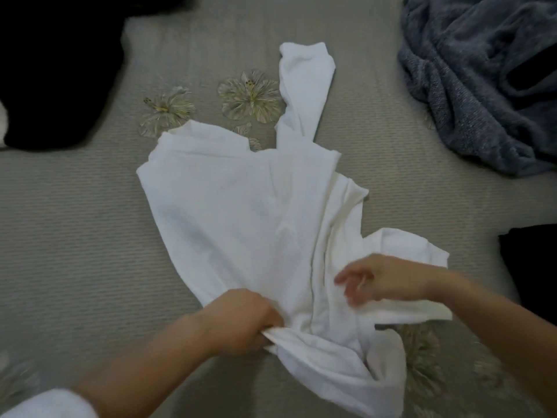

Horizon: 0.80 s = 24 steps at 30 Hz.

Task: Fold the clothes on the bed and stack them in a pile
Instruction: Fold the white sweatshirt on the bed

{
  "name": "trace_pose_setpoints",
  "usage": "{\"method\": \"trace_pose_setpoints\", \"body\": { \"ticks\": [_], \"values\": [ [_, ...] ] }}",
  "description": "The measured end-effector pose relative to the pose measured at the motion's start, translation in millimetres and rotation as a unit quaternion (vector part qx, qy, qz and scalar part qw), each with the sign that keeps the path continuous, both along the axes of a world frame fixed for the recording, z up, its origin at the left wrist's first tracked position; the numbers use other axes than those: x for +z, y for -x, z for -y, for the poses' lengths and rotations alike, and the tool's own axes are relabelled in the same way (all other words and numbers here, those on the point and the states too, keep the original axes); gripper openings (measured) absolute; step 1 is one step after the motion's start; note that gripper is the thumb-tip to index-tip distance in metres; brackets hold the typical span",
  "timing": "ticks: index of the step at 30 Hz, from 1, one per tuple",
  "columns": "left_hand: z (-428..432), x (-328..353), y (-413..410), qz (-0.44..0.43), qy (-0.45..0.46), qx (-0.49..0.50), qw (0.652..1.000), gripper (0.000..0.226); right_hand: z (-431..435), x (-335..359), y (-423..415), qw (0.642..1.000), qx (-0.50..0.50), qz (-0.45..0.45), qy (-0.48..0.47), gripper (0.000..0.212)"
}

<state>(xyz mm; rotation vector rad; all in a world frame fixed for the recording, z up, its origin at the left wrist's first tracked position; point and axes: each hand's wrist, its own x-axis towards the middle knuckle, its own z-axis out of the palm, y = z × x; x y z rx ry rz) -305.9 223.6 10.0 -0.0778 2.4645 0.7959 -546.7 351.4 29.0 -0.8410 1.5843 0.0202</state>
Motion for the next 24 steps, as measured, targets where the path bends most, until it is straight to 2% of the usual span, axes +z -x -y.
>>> {"method": "trace_pose_setpoints", "body": {
  "ticks": [1,3,5,6,7,8,10,11,12,13,15,16,18,19,21,24],
  "values": [
    [-4,1,-2,-0.003,-0.028,-0.004,1.0,0.024,9,-1,2,0.993,-0.083,-0.045,0.076,0.025],
    [-9,5,-6,0.033,-0.098,0.003,0.995,0.034,33,-3,-2,0.939,-0.231,-0.136,0.217,0.012],
    [-3,9,-10,0.093,-0.142,0.05,0.984,0.048,60,-4,-13,0.883,-0.287,-0.208,0.307,0.017],
    [6,10,-12,0.096,-0.148,0.094,0.98,0.05,74,-4,-19,0.868,-0.267,-0.246,0.34,0.024],
    [19,9,-12,0.062,-0.15,0.157,0.974,0.047,87,-5,-23,0.859,-0.229,-0.277,0.365,0.034],
    [36,8,-13,-0.007,-0.136,0.239,0.961,0.04,100,-7,-27,0.857,-0.182,-0.299,0.378,0.046],
    [75,1,-16,-0.164,-0.017,0.396,0.903,0.039,126,-12,-35,0.87,-0.077,-0.332,0.355,0.068],
    [95,-4,-18,-0.195,0.07,0.44,0.874,0.046,138,-15,-40,0.878,-0.024,-0.344,0.332,0.079],
    [115,-11,-20,-0.175,0.144,0.471,0.853,0.059,147,-18,-44,0.885,0.021,-0.349,0.307,0.088],
    [132,-18,-24,-0.116,0.179,0.497,0.841,0.074,154,-22,-48,0.892,0.054,-0.352,0.279,0.094],
    [155,-30,-33,0.008,0.179,0.533,0.827,0.099,160,-27,-59,0.893,0.088,-0.374,0.233,0.088],
    [160,-34,-38,0.036,0.174,0.538,0.824,0.105,160,-28,-66,0.884,0.092,-0.391,0.24,0.071],
    [159,-37,-46,-0.012,0.18,0.529,0.829,0.1,149,-27,-82,0.833,0.118,-0.42,0.341,0.032],
    [153,-36,-50,-0.066,0.188,0.515,0.833,0.091,139,-25,-88,0.798,0.144,-0.42,0.409,0.024],
    [135,-29,-61,-0.139,0.168,0.486,0.846,0.079,108,-19,-98,0.763,0.189,-0.361,0.502,0.024],
    [107,-13,-85,-0.169,0.118,0.442,0.873,0.062,52,-16,-110,0.765,0.32,-0.276,0.485,0.029]
  ]
}}
